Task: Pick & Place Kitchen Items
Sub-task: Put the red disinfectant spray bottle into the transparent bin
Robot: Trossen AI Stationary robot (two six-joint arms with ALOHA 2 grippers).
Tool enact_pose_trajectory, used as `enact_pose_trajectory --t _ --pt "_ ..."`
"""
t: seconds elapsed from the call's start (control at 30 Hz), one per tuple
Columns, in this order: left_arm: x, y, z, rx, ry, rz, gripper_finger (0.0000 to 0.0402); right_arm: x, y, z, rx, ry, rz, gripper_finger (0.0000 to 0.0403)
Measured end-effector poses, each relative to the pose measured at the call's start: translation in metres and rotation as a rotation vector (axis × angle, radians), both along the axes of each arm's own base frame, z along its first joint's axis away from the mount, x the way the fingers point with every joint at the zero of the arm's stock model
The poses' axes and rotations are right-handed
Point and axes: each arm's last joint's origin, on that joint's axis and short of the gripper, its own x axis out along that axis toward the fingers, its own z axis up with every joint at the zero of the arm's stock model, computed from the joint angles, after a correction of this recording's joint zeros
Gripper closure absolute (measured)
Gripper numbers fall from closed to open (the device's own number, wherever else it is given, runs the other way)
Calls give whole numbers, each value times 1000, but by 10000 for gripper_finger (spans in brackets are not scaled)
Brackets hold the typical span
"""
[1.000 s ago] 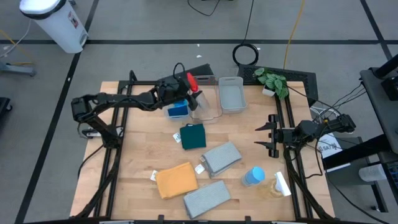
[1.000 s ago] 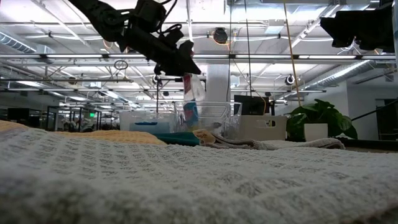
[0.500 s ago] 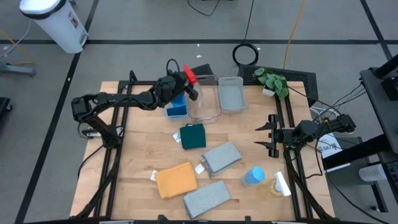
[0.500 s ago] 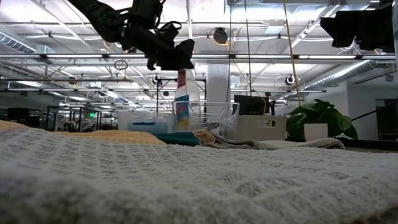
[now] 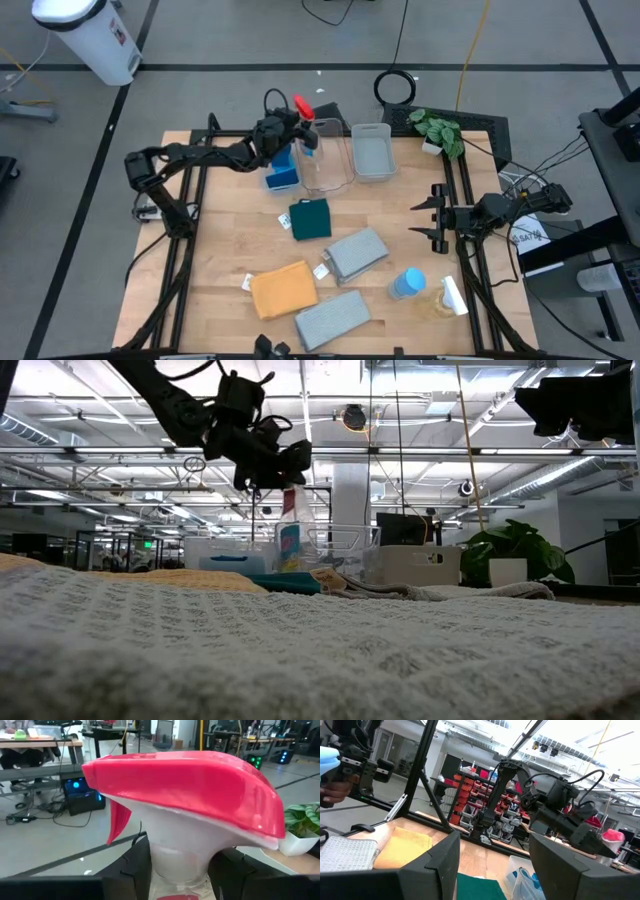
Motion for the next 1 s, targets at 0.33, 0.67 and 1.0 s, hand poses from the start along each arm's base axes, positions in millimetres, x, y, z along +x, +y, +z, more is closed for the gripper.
enact_pose_trajectory --t 0.33,0.67,1.0 --pt "1 1 -1 36 20 -6 122 0 0 0 0 -3 0 195" --pt "7 -8 8 148 20 -43 61 0 0 0 1 -3 0 195" --pt "13 -21 2 149 108 -91 64 0 0 0 1 -2 0 195"
